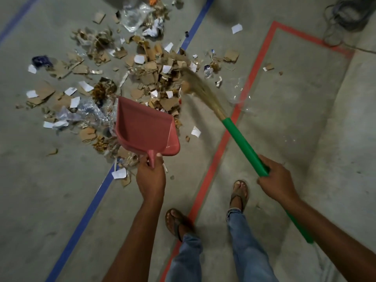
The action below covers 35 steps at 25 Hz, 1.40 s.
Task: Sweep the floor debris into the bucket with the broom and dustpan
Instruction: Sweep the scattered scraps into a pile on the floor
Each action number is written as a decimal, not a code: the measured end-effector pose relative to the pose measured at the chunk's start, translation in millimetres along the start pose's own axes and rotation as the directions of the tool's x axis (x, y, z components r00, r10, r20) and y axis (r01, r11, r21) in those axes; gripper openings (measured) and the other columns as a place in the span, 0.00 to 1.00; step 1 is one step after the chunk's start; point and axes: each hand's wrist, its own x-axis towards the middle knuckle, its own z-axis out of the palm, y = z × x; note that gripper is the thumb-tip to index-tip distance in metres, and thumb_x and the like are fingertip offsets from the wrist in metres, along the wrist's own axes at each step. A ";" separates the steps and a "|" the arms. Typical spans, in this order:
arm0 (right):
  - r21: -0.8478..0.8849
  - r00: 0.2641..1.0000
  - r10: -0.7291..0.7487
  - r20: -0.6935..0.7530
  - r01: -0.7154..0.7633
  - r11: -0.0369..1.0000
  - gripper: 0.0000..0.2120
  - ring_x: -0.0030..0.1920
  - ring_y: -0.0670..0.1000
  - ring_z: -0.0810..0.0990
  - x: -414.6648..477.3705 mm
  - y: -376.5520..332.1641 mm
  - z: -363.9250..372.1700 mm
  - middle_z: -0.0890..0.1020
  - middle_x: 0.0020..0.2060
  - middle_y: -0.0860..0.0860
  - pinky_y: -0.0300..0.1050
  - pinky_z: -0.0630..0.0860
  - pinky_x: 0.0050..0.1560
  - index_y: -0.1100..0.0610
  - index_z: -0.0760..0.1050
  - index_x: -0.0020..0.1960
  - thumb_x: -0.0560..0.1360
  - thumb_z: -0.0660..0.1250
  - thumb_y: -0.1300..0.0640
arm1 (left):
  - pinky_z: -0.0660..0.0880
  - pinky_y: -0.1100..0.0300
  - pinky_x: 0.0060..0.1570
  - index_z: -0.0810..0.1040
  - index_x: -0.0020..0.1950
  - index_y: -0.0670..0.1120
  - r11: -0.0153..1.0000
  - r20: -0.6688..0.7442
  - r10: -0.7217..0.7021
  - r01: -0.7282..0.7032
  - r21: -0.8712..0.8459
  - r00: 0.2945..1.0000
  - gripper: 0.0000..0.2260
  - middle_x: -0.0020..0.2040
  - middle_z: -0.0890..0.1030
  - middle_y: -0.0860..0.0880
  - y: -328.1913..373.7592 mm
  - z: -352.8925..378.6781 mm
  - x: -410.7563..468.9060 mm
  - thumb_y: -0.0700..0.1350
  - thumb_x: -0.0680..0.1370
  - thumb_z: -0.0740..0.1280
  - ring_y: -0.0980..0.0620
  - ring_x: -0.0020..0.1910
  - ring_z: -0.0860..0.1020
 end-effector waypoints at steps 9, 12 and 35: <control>0.175 0.905 0.364 -0.218 -0.331 0.927 0.32 0.54 0.60 0.81 42.4 161.5 -74.4 0.81 0.60 0.56 0.51 0.78 0.56 0.53 0.70 0.75 0.73 0.69 0.67 | 0.81 0.40 0.48 0.78 0.47 0.56 0.998 0.194 0.045 -0.054 0.041 0.980 0.15 0.43 0.84 0.53 39.7 140.3 -53.0 0.66 0.75 0.63 0.46 0.43 0.83; 0.091 0.883 0.422 -0.205 -0.412 0.907 0.17 0.47 0.61 0.81 127.4 186.4 -100.0 0.83 0.52 0.60 0.54 0.81 0.50 0.57 0.76 0.61 0.73 0.66 0.63 | 0.81 0.39 0.47 0.78 0.45 0.56 0.996 0.231 0.068 -0.081 0.043 0.971 0.14 0.42 0.84 0.53 57.6 192.8 -61.5 0.65 0.75 0.63 0.46 0.42 0.83; 0.248 0.782 0.621 -0.044 -0.594 0.765 0.23 0.47 0.61 0.78 398.8 273.6 -223.6 0.76 0.59 0.64 0.54 0.82 0.41 0.66 0.67 0.69 0.75 0.66 0.67 | 0.81 0.44 0.48 0.80 0.49 0.53 0.964 0.391 0.218 -0.260 0.057 0.894 0.15 0.42 0.84 0.53 146.0 448.6 -76.7 0.63 0.76 0.63 0.48 0.41 0.83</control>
